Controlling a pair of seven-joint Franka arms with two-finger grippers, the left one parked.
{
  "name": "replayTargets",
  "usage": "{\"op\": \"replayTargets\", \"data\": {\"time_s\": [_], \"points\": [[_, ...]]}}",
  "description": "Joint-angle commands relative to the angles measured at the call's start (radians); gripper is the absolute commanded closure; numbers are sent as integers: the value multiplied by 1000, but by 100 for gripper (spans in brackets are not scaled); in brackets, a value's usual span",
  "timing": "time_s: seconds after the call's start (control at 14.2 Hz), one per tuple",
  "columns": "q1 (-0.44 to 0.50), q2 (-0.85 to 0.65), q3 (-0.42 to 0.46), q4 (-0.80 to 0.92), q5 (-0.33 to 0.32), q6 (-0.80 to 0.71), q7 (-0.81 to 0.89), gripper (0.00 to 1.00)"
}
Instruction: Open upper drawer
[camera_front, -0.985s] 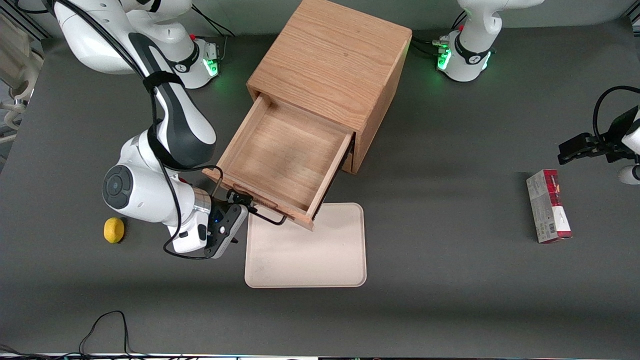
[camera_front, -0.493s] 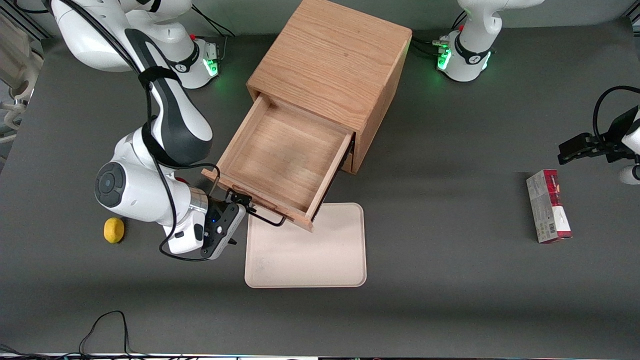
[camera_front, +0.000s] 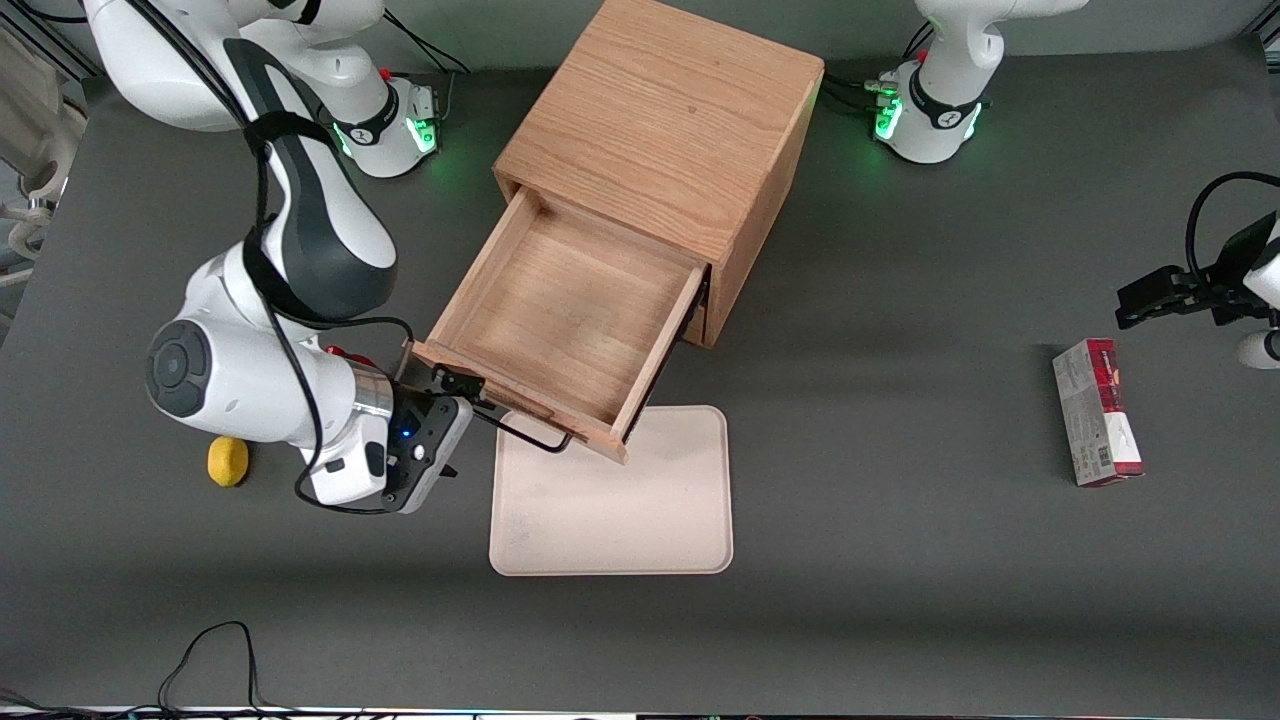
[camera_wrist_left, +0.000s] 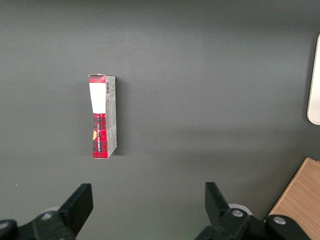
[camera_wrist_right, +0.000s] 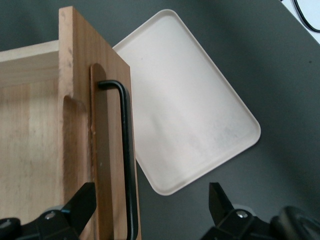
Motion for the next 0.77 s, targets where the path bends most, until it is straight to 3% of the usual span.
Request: {"op": "replayTargets", "data": {"time_s": [0.0, 0.07, 0.28, 0.49, 0.7], "points": [[0, -82, -44, -15, -30, -112, 42, 0], [10, -116, -73, -35, -40, -157, 75, 0], [13, -299, -93, -246, -169, -144, 104, 0], [11, -468, -142, -478, -186, -104, 246, 0], [7, -561, -197, -573, -189, -102, 404, 0]]}}
